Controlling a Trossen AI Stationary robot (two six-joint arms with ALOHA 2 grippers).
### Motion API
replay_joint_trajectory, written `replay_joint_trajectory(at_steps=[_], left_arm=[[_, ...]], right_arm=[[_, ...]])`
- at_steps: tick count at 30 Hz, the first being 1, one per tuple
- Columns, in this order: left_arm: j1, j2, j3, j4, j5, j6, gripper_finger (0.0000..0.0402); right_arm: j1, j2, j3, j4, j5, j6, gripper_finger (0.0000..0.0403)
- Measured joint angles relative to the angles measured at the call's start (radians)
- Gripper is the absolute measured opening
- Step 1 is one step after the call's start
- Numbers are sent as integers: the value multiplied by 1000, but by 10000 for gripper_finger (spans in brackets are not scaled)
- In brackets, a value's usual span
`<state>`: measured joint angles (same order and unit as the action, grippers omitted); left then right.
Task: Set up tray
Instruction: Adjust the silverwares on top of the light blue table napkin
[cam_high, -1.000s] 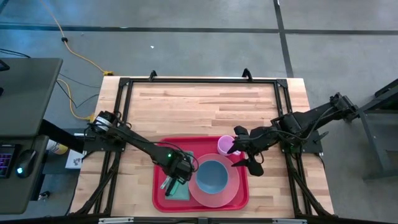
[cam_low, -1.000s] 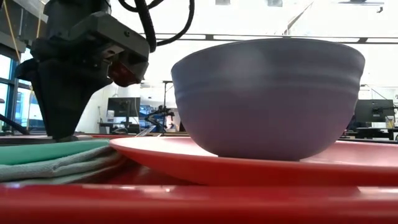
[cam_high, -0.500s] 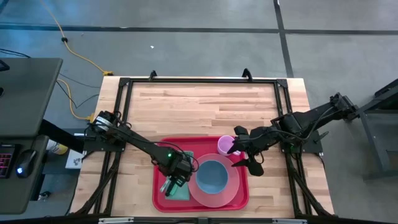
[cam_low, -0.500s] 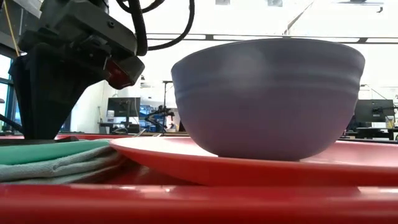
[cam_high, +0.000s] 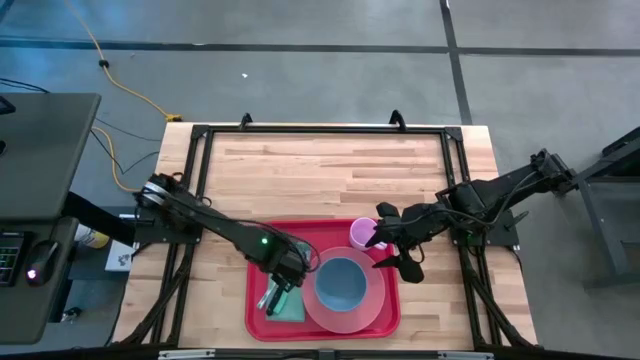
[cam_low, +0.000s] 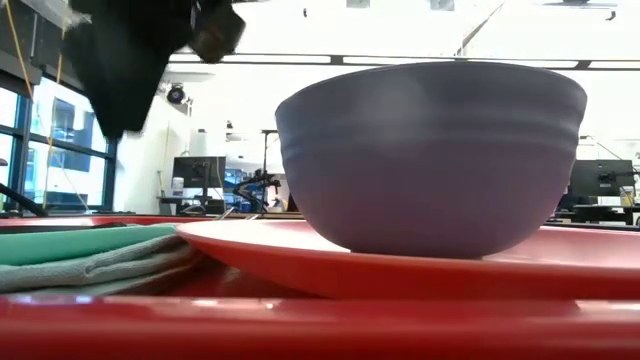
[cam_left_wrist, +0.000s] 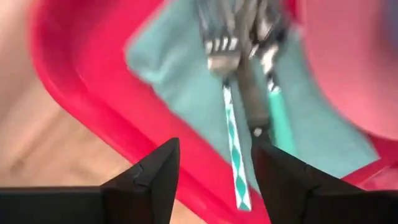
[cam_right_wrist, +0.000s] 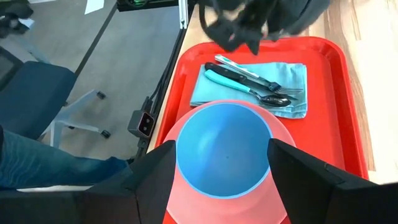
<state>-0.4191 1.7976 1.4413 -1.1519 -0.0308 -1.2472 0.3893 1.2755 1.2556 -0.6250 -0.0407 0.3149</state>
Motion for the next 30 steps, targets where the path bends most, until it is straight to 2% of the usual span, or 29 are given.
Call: replay_joint_trajectory(at_steps=[4, 10, 14, 19, 23, 30], left_arm=[[-8, -71, 65, -64, -152, 39, 217], [-50, -194, 154, -178, -494, 51, 201], [-81, -275, 185, -278, -679, 90, 190], [-110, -380, 187, -390, -807, 178, 181], [-127, -479, 186, -381, -895, 348, 179], [-134, -640, 185, -335, -904, 716, 177]], right_arm=[[0, 0, 0, -3, 3, 2, 236], [0, -11, 0, -5, 23, 9, 236], [-1, -25, 0, 14, 73, 19, 236], [-33, -34, 0, 59, 155, 67, 236], [-83, -32, 0, 193, 204, 119, 236], [-163, -10, 0, 481, 308, 165, 236]])
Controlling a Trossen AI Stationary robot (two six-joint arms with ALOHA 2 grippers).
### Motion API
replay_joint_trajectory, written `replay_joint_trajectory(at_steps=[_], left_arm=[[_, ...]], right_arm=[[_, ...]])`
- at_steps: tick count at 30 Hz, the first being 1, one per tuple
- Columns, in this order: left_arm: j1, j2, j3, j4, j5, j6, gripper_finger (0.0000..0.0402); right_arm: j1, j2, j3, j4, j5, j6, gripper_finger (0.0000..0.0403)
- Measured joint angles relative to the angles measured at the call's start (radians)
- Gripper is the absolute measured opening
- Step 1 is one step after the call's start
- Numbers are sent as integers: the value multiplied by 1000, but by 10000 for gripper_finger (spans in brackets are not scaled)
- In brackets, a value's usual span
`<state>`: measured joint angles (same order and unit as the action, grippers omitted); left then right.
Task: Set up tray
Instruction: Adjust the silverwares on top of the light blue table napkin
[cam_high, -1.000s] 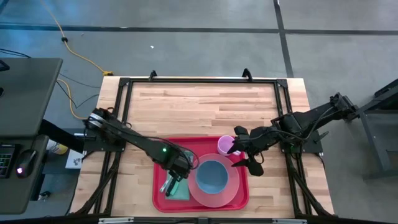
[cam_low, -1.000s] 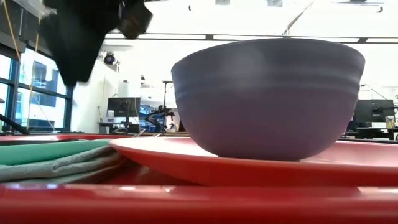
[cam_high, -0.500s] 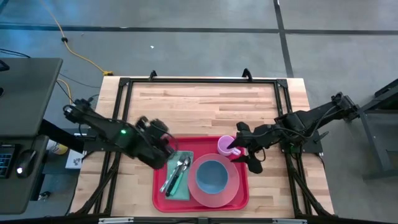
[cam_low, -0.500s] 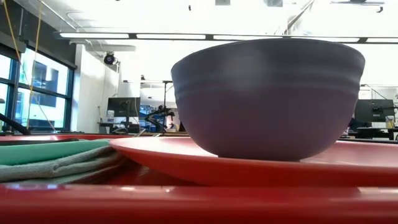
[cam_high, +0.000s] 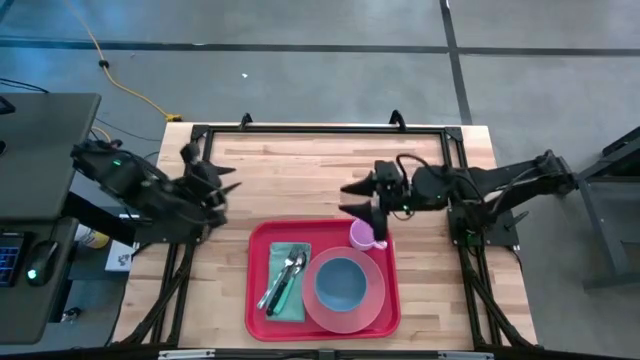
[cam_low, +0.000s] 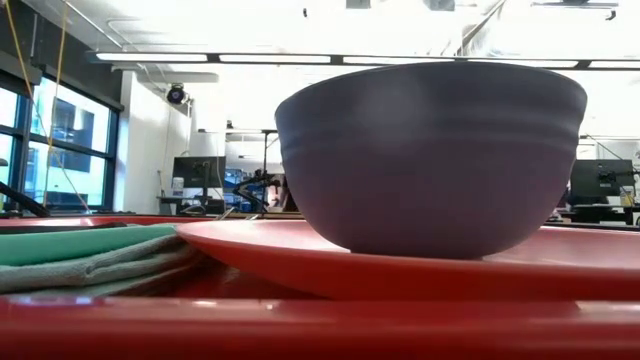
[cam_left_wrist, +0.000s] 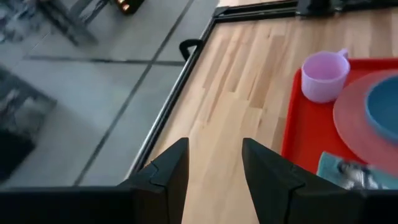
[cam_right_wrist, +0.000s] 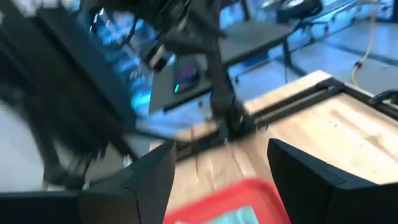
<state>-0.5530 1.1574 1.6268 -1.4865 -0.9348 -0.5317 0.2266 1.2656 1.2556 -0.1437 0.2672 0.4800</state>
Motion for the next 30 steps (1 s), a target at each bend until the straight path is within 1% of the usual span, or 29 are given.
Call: replay_joint_trajectory(at_steps=[2, 4, 7, 9, 13, 16, 19, 22, 24, 28, 30], left_arm=[[1, -37, 0, -2, 13, 68, 177], [1, -69, 0, -4, 13, 131, 177], [1, -118, 0, -5, 15, 194, 177], [1, -146, 0, -5, 16, 217, 177], [2, -191, 0, -5, 14, 221, 177], [2, -209, -1, -6, 15, 233, 177], [2, -220, -1, -8, 15, 266, 177], [2, -229, -1, -8, 22, 294, 177], [2, -236, -2, -8, 27, 302, 177], [2, -240, -2, -9, 27, 321, 177], [2, -242, -2, -14, 31, 325, 177]], right_arm=[[-13, 15, 0, 47, 16, 26, 236], [-19, 47, 24, 53, 21, 41, 236], [-17, 140, 141, 7, 11, 17, 236], [-16, 226, 270, -68, -3, -13, 236], [-17, 414, 572, -298, -38, -72, 236], [-17, 540, 770, -447, -40, -98, 236], [-17, 648, 928, -564, -37, -83, 236], [-17, 746, 1051, -665, -46, -43, 236], [-17, 805, 1102, -707, -78, -13, 236], [-16, 837, 1029, -612, -179, 65, 236], [-10, 848, 1009, -573, -205, 96, 236]])
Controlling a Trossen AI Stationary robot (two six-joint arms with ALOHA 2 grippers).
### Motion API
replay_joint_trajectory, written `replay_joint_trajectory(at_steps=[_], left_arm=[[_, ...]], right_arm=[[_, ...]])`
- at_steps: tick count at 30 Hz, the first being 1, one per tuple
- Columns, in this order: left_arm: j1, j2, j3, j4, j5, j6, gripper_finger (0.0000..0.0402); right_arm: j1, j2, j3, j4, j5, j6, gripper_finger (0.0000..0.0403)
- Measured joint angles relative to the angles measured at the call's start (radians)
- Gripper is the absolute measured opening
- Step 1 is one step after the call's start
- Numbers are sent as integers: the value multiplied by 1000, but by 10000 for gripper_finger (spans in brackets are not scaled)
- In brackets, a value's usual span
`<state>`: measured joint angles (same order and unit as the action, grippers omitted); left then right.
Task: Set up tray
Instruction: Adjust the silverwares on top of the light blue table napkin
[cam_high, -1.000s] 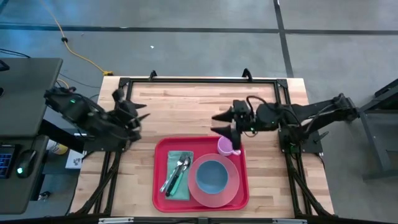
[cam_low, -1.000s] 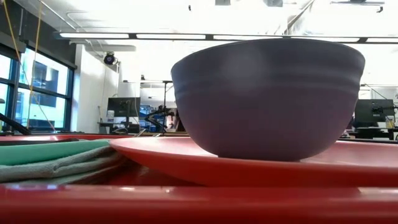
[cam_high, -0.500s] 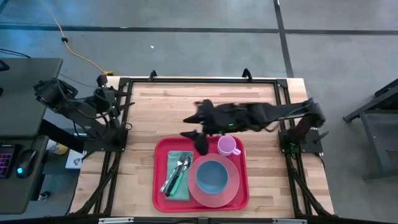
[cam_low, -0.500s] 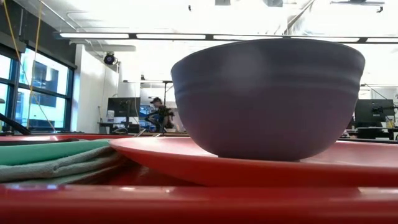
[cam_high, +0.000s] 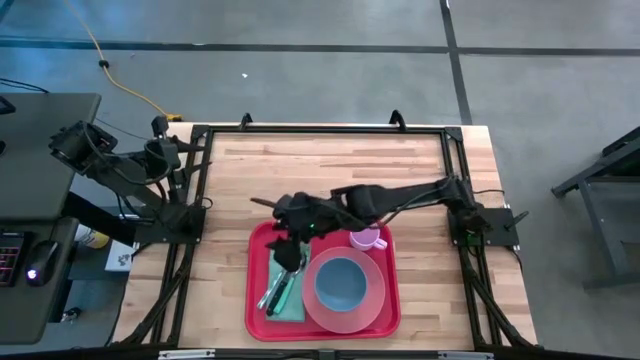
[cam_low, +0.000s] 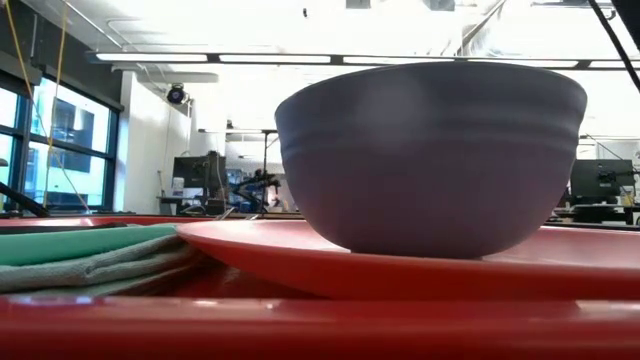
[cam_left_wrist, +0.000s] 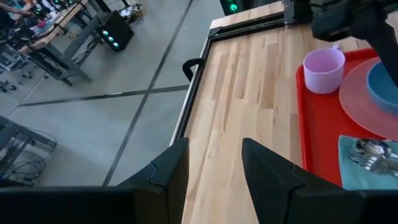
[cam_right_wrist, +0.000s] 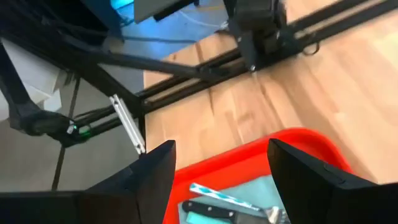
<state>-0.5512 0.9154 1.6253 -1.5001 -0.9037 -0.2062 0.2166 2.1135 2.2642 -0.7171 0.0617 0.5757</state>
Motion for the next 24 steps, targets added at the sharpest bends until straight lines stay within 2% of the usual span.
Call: replay_joint_trajectory(at_steps=[10, 18, 24], left_arm=[[1, -5, 0, -33, 7, 0, 177], [1, -5, 0, -32, 7, -4, 177], [1, -5, 0, -32, 8, -4, 177]], right_arm=[[29, 115, -8, 52, -34, 55, 236], [35, 219, -9, 37, -110, 180, 236], [43, 276, -10, -8, -146, 202, 236]])
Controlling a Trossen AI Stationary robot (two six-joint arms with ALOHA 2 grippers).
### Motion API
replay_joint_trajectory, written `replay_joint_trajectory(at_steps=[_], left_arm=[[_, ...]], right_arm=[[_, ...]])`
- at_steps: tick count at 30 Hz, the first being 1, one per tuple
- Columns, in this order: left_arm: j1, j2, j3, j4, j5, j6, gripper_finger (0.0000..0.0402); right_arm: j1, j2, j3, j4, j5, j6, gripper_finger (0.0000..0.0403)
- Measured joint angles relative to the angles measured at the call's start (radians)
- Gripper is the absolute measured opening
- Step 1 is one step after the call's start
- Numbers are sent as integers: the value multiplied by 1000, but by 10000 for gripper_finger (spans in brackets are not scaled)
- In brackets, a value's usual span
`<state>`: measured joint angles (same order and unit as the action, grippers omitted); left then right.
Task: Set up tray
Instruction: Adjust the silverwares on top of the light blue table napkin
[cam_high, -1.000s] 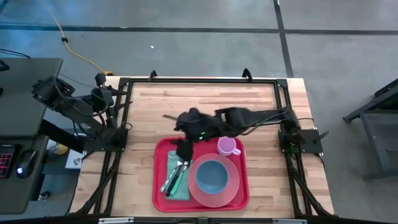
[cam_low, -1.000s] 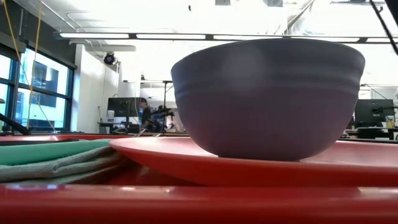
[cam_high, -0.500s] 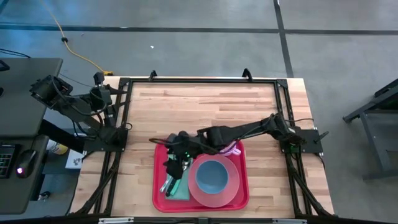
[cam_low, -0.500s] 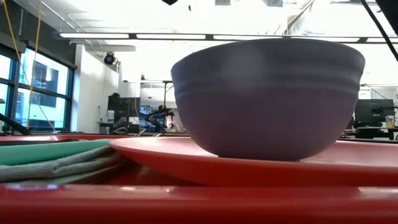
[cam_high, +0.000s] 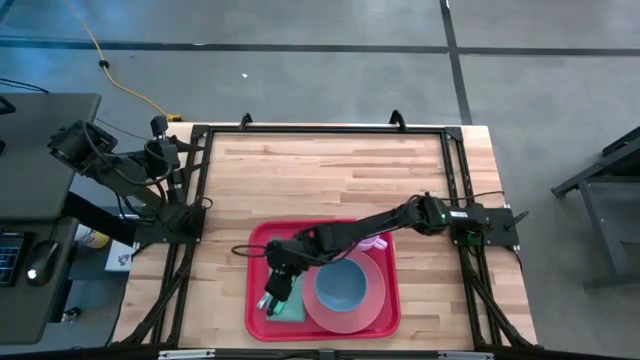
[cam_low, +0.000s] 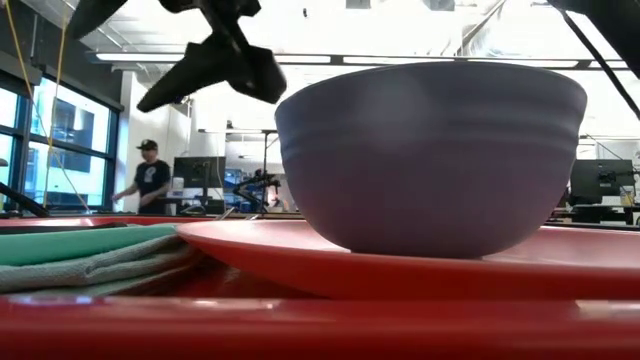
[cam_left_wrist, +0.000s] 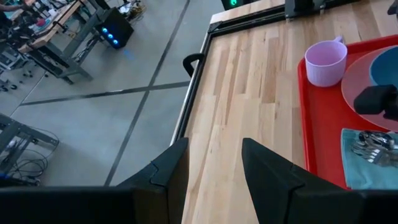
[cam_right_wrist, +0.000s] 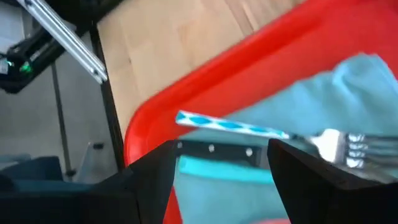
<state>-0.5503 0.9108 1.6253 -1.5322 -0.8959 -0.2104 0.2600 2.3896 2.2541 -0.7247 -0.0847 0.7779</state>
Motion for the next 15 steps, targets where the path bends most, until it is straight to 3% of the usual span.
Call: replay_joint_trajectory(at_steps=[7, 15], left_arm=[[0, -5, 0, 0, 0, 0, 177], [0, -7, 0, -4, 0, 0, 177]], right_arm=[[20, 1, 1, -146, 0, -82, 236], [42, 1, 1, -165, -11, -264, 236]])
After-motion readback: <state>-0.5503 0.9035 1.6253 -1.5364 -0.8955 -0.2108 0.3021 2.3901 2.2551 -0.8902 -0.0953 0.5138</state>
